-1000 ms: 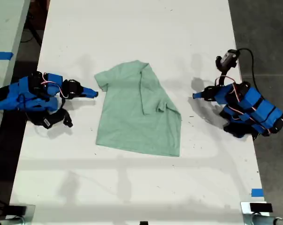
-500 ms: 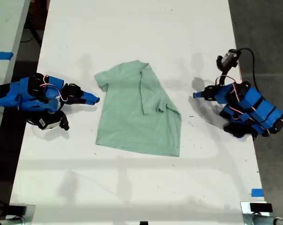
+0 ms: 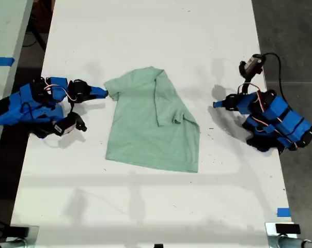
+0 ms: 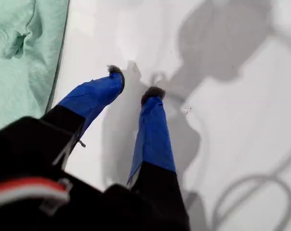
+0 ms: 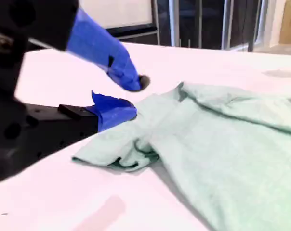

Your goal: Fold t shirt

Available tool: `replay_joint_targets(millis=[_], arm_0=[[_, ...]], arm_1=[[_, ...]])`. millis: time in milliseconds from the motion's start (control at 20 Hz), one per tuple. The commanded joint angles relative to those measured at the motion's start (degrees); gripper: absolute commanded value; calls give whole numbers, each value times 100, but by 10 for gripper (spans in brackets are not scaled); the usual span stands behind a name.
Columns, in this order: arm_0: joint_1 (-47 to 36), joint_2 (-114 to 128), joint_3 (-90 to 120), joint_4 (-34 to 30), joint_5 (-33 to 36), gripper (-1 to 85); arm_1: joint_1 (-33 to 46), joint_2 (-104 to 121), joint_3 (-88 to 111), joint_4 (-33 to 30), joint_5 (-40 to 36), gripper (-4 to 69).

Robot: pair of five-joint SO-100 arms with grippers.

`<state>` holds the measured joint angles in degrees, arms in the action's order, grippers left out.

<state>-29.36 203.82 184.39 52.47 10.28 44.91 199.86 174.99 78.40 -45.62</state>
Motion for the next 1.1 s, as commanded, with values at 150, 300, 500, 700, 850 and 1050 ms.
replay_joint_targets(millis=[150, 300, 500, 700, 850, 1050], arm_0=[[-1564, -4597, -3173, 782, 1230, 239], [-2294, -7796, -4148, 220, 1881, 233], [-2224, -10898, -5414, -378, 2065, 75], [-1828, -11285, -6293, 185, 1898, -3], [-1687, -10898, -7172, 1020, 1960, -3], [-896, -10978, -9527, 2276, 1942, -3]], arm_1=[[-18, 79, 229, -35, 782, 108], [-70, 79, 229, -35, 756, 108], [-264, 79, 229, -35, 809, 108], [-281, 88, 229, -35, 773, 108], [-290, 88, 229, -35, 800, 108], [-272, 88, 229, -26, 773, 108]])
